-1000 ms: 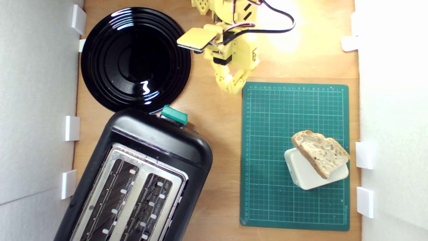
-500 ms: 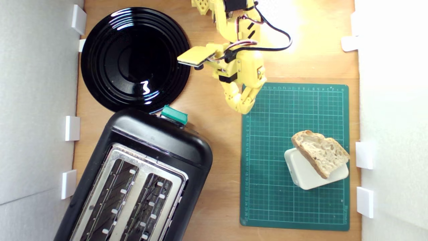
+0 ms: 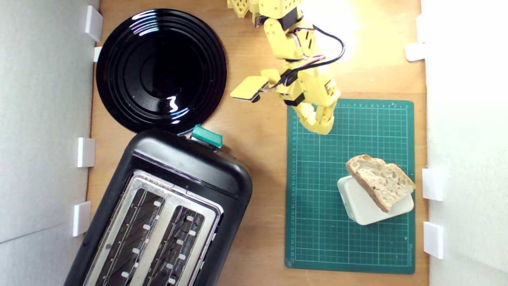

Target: Pick bread and place in toaster

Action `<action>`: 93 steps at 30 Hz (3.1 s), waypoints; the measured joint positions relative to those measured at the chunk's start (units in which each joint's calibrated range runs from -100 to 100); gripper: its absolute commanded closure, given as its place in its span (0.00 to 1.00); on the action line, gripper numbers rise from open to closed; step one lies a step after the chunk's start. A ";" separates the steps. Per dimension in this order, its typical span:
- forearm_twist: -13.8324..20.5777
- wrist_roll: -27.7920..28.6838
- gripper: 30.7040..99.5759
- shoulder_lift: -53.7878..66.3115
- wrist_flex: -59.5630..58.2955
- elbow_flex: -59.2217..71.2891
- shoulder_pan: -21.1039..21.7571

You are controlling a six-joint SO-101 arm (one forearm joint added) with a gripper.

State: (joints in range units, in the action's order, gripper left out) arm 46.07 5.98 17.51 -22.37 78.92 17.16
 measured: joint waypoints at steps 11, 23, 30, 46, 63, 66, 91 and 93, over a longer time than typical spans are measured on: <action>-5.33 1.35 0.69 -1.43 -6.19 -0.37 0.00; -7.73 -3.98 0.43 -12.10 -16.36 -0.74 -0.27; -13.15 -3.98 0.26 -15.20 -21.61 -0.92 -0.46; -15.82 -3.98 0.19 -24.70 -30.42 -6.29 -0.64; -19.10 -4.09 0.19 -34.86 -30.42 -18.77 1.74; -19.10 -4.14 0.19 -34.94 -30.42 -19.97 1.74; -19.19 -5.64 0.19 -39.48 -30.42 -25.80 4.39; -19.19 -6.21 0.19 -41.24 -30.42 -27.09 5.03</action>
State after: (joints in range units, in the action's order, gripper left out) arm 26.88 -0.23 -23.73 -52.80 51.83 22.20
